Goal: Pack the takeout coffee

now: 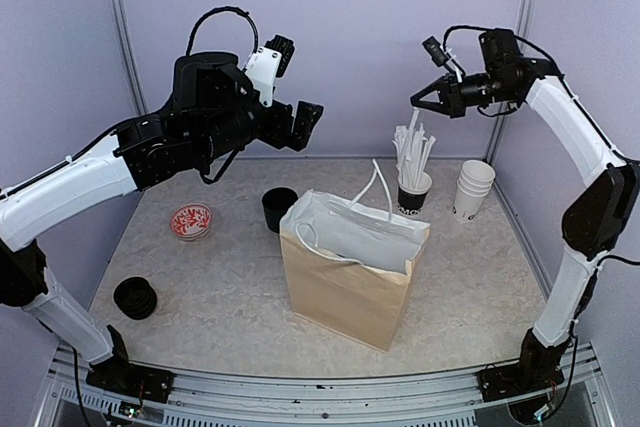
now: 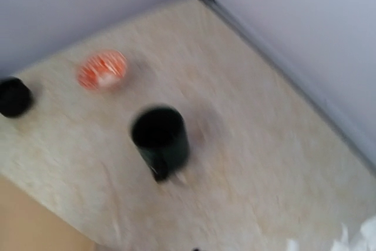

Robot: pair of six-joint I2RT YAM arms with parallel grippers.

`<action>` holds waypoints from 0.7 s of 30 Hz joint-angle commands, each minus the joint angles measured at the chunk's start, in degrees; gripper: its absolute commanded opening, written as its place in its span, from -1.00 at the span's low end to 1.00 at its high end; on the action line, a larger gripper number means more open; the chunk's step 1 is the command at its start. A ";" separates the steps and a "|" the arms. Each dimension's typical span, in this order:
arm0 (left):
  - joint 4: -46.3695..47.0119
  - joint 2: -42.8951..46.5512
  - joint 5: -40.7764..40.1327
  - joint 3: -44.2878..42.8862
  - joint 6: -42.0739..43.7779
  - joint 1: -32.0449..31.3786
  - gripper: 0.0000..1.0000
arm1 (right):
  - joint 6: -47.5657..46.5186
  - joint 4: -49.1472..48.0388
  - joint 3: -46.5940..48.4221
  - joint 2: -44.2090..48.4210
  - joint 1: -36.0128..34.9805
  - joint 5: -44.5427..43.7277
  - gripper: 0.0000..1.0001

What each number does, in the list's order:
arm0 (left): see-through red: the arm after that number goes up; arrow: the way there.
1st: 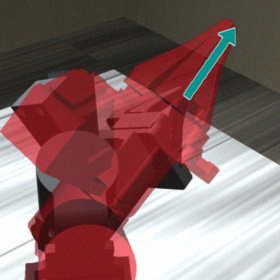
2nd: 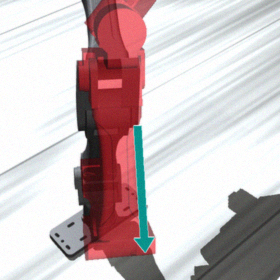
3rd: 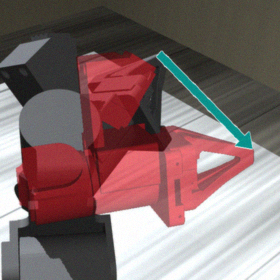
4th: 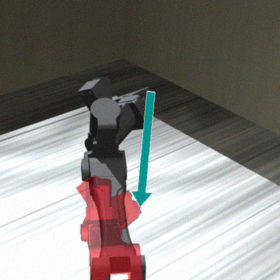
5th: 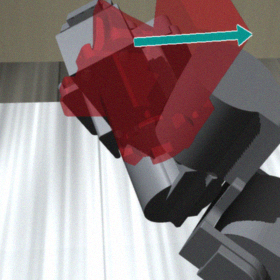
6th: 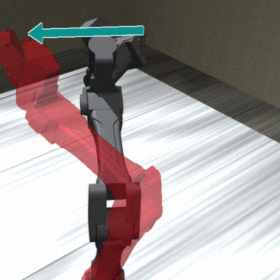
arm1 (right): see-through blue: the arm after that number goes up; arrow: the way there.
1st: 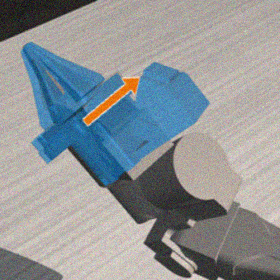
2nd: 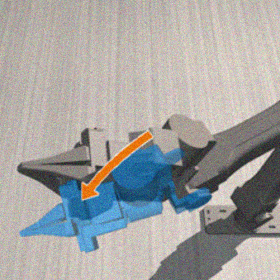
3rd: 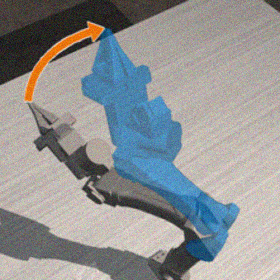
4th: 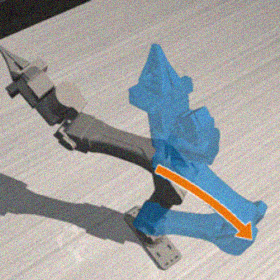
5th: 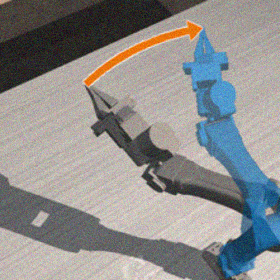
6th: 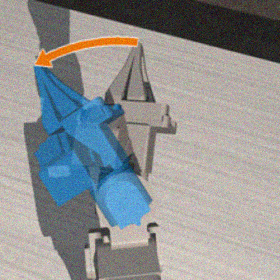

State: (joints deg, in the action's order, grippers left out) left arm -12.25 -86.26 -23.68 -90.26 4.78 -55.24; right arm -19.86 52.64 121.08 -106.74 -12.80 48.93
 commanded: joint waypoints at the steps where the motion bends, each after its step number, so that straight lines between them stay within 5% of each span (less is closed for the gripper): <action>1: -0.45 0.74 -3.34 -2.53 0.88 0.63 0.98 | -0.70 0.69 -0.25 9.87 -0.91 6.96 -1.00; 15: -1.91 4.82 -6.21 0.85 -3.32 0.42 0.98 | 3.06 -3.94 -4.90 28.10 -4.26 27.29 -1.00; 21: -2.43 7.04 -9.88 3.61 -1.72 0.44 0.98 | 1.15 -2.71 -10.86 31.35 -9.11 28.90 -1.00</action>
State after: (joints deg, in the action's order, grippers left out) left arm -13.67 -81.10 -30.24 -88.36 2.44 -55.05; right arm -18.28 48.95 114.19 -76.71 -18.85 74.61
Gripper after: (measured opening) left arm 0.989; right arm 0.004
